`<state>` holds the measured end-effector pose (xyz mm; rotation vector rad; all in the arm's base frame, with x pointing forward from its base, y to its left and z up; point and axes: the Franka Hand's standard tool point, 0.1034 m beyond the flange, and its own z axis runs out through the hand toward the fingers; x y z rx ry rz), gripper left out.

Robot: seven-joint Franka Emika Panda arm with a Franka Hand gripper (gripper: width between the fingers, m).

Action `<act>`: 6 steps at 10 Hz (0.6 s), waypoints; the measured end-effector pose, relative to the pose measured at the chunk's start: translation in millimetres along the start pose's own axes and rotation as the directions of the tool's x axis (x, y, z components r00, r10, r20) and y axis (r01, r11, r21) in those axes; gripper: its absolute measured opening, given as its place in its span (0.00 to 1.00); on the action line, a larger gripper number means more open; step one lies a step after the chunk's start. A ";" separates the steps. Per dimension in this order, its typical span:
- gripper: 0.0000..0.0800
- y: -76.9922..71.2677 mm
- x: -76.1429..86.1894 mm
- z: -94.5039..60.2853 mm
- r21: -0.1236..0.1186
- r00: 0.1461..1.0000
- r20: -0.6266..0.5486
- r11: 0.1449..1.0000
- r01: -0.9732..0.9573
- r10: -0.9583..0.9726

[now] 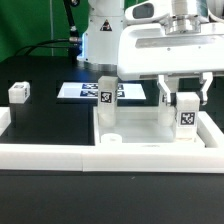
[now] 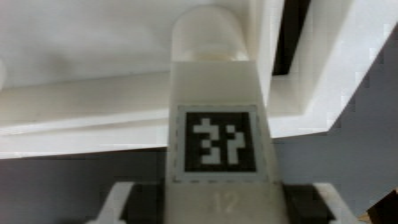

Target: Assemble square table

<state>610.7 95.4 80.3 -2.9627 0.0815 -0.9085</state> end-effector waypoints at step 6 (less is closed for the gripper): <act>0.81 -0.5 -4.5 1.7 0.003 1.000 0.016 1.000 0.000 0.000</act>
Offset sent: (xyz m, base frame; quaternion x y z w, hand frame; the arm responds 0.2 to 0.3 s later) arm 0.0000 0.0000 0.0000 0.0000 0.0000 0.0000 1.0000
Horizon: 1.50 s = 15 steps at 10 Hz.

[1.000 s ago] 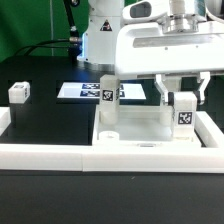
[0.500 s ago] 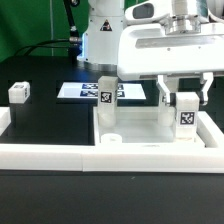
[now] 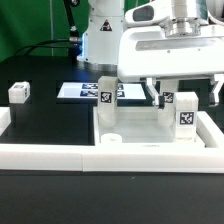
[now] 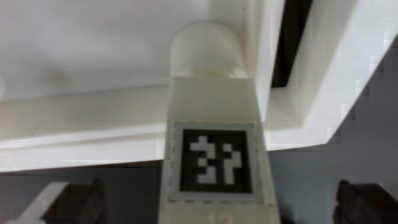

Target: Assemble square table

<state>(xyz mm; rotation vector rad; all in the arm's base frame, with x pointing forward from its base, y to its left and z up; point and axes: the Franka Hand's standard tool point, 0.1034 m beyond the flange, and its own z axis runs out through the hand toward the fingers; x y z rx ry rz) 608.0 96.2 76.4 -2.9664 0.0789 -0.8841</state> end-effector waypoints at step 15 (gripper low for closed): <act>0.81 -15.5 -7.8 -11.4 0.075 0.875 0.474 0.986 -0.147 0.095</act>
Offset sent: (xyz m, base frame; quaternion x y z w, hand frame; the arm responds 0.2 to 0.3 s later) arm 0.0000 0.0000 0.0000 0.0000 0.0000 0.0000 1.0000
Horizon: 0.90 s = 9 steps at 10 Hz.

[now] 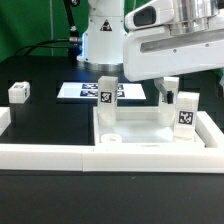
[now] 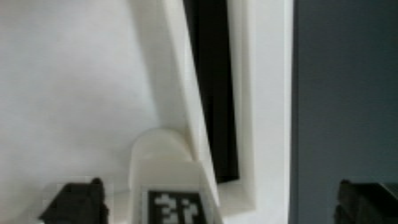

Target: Assemble square table

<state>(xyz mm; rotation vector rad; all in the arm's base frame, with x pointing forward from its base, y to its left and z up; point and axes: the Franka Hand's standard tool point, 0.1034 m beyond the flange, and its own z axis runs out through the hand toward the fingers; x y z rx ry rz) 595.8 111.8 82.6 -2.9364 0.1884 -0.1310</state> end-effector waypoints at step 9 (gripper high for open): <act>0.81 8.3 8.6 10.5 -0.090 0.983 0.033 0.980 -0.178 0.182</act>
Offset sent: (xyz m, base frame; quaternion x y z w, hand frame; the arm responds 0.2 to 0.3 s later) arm 0.0322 -0.0374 0.0186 -0.1581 -0.0486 0.0528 0.9848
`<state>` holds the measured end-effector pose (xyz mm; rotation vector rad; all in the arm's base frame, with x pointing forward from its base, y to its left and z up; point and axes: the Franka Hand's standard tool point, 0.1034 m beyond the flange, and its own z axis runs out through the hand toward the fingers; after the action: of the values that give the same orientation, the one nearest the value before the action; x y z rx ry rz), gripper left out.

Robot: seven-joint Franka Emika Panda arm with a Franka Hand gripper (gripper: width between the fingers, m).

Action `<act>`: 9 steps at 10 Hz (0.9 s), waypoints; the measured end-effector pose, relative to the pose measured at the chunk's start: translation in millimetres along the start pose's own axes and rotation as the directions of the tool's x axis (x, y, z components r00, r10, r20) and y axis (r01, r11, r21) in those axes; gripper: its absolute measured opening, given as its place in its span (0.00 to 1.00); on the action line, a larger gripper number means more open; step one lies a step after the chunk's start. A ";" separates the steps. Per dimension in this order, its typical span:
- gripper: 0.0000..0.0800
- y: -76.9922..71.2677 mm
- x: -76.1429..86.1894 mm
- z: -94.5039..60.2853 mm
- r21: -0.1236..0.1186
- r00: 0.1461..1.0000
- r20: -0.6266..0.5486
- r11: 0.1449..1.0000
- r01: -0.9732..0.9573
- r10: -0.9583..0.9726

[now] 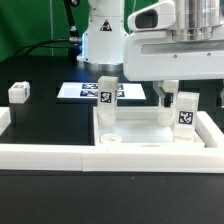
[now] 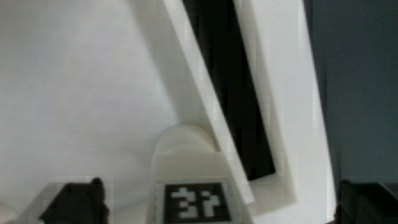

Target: Assemble square table

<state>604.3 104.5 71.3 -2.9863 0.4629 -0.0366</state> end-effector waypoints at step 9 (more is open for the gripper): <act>0.36 -1.1 -0.5 0.4 0.002 0.961 0.001 0.961 -0.277 0.277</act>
Offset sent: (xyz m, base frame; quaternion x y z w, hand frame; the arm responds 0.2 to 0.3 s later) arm 0.0000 0.0000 0.0000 0.0000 0.0000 0.0000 1.0000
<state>604.2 105.8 71.0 -2.8886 0.8750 -0.0100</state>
